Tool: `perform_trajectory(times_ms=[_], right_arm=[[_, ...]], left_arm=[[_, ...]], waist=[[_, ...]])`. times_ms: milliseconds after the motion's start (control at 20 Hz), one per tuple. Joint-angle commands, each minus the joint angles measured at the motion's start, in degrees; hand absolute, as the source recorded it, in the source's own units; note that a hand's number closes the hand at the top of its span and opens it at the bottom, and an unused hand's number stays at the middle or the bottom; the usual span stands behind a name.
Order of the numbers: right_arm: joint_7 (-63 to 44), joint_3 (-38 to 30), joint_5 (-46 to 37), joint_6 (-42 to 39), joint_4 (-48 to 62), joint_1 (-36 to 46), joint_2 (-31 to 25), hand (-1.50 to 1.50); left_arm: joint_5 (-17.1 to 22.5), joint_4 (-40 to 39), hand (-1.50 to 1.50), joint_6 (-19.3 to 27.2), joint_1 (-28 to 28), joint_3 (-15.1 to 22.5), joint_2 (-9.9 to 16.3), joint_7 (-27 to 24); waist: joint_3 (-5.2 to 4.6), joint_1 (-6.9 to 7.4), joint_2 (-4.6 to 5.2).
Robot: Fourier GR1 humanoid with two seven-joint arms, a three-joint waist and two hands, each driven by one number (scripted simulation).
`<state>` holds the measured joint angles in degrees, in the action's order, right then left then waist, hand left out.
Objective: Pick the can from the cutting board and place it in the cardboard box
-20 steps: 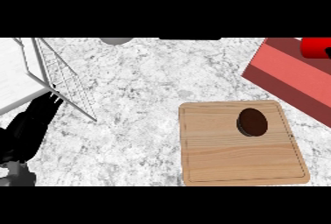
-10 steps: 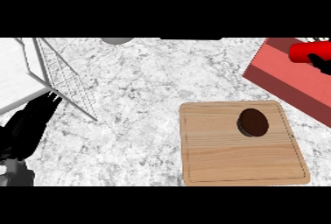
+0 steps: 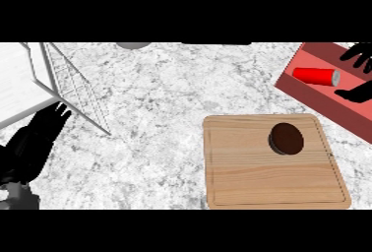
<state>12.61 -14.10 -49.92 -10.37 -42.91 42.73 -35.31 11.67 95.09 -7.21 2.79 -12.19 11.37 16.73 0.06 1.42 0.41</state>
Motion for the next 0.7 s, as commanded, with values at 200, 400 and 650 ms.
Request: perform_trajectory(times_ms=[200,400,650], right_arm=[[9.5,-3.4,4.1,0.8,8.9,4.1,-0.1,-1.50],[8.3,-13.7,14.8,0.1,8.6,5.4,1.1,-1.50],[7.7,-21.8,23.3,-1.5,9.8,4.0,-0.5,-1.50]], left_arm=[[1.0,0.1,0.00,-1.4,-0.3,-0.6,0.7,0.7],[-0.7,-1.1,0.00,0.6,0.6,0.0,-0.6,-0.2],[0.2,-2.6,0.00,-1.8,-1.6,-1.4,0.7,-3.0]], waist=[[-0.01,-0.23,-0.10],[0.03,-0.73,-0.18],[-0.05,-1.33,-0.40]])
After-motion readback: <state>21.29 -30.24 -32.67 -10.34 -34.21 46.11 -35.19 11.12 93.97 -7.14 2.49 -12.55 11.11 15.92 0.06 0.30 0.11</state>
